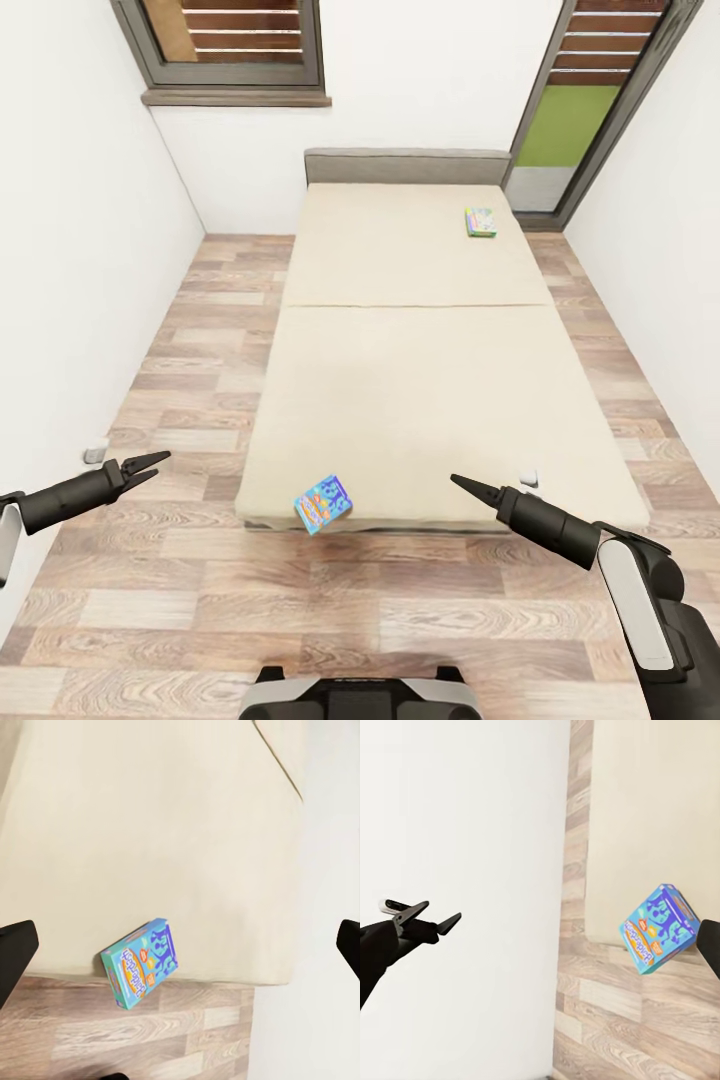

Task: Put all the toys in the child's room - the three board games (two on the bed and one on the table), the two jigsaw puzzles on the table, and the tennis ball on the table - inside the toy box on the table in the child's room.

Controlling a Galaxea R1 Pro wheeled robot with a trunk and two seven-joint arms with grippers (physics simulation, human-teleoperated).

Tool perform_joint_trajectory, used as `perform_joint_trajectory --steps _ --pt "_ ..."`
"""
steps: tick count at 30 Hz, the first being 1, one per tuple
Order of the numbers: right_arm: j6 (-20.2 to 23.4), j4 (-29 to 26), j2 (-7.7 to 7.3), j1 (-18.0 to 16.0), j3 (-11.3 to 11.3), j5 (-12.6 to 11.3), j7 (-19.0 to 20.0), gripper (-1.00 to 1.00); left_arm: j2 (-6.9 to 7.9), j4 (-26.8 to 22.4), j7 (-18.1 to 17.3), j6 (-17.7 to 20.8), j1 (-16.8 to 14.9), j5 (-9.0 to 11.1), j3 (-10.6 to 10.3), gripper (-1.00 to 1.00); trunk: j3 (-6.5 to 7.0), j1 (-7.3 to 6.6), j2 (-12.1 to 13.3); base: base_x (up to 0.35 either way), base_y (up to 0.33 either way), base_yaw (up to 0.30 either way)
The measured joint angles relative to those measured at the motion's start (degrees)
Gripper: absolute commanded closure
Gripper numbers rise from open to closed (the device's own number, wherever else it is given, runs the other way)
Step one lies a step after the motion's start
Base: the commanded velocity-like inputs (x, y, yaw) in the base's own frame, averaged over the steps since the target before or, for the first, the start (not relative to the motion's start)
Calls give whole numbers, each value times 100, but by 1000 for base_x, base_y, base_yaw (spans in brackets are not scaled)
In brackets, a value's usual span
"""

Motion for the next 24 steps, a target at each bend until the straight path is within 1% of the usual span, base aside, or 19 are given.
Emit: perform_joint_trajectory --steps 8,15,24 --pt "-4 57 0 0 -5 -5 -21 -100 -14 0 0 -17 0 0 -10 -100 76 0 0 0 0 0" --pt "-4 191 3 0 -8 1 -21 -100 -16 0 0 -27 0 -1 -220 -100 143 0 0 0 0 0" --pt "-9 210 7 0 -9 4 -18 -100 -17 0 0 -33 0 6 -262 -100 229 0 0 0 0 0"
